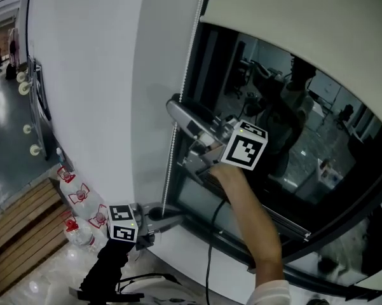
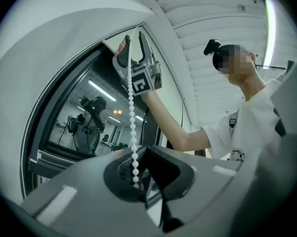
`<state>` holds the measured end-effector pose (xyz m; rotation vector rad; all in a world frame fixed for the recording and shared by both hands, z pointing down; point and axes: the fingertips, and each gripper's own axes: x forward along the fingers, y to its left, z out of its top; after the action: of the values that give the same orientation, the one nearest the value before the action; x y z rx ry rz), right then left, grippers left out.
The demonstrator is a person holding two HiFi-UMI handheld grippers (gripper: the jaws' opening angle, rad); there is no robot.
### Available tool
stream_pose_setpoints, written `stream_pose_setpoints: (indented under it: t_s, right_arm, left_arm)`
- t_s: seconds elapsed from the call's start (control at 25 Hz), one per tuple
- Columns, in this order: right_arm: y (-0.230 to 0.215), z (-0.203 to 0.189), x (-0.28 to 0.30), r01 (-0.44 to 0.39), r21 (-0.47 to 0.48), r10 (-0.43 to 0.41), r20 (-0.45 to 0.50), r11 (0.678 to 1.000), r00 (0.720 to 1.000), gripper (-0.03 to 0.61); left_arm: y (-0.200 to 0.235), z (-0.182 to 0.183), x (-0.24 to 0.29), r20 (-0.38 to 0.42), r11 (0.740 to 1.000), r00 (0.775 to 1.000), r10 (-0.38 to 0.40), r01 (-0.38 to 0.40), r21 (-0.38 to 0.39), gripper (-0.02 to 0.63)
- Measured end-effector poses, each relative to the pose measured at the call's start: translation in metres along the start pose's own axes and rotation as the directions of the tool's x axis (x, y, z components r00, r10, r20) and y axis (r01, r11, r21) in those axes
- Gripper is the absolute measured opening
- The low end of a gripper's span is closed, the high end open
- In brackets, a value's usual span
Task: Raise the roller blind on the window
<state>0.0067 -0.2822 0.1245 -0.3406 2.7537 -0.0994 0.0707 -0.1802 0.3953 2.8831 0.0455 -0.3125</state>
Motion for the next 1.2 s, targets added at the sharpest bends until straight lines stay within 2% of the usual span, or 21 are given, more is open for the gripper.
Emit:
stream_pose_setpoints:
  t_s: [0.28,0.52,0.6,0.96,1.08,1.2]
  right_arm:
    - [-0.012,0.083,0.036,-0.003,-0.069,0.009,0.086,0.998,0.996,0.123]
    - [-0.014,0.118,0.047,-0.012,-0.052,0.019,0.124,0.999,0.992,0.069]
    - [-0.011,0.120,0.045,-0.007,-0.048,0.013,0.127,0.999,0.992,0.017]
    - [0.012,0.114,0.033,-0.040,-0.063,0.051,0.173,0.997,0.984,0.012]
    - [0.009,0.097,0.032,-0.023,-0.039,0.029,0.160,0.999,0.987,0.012]
    - [0.011,0.063,0.022,0.004,-0.036,0.001,0.137,0.999,0.991,0.012]
  left_arm:
    - [0.000,-0.002,-0.005,-0.004,1.000,1.000,0.011,-0.011,-0.005,-0.002]
    - [0.000,-0.004,-0.008,-0.001,0.999,1.000,0.031,-0.031,-0.009,-0.002]
    - [0.000,-0.004,-0.009,-0.001,0.999,0.999,0.035,-0.035,-0.011,-0.002]
    - [-0.001,-0.009,-0.015,-0.002,0.999,0.999,0.038,-0.038,-0.022,-0.002]
    - [0.001,-0.006,-0.016,0.004,0.999,0.999,0.039,-0.039,-0.020,-0.002]
    - [0.002,-0.016,-0.018,0.000,0.999,1.000,0.029,-0.029,-0.013,-0.002]
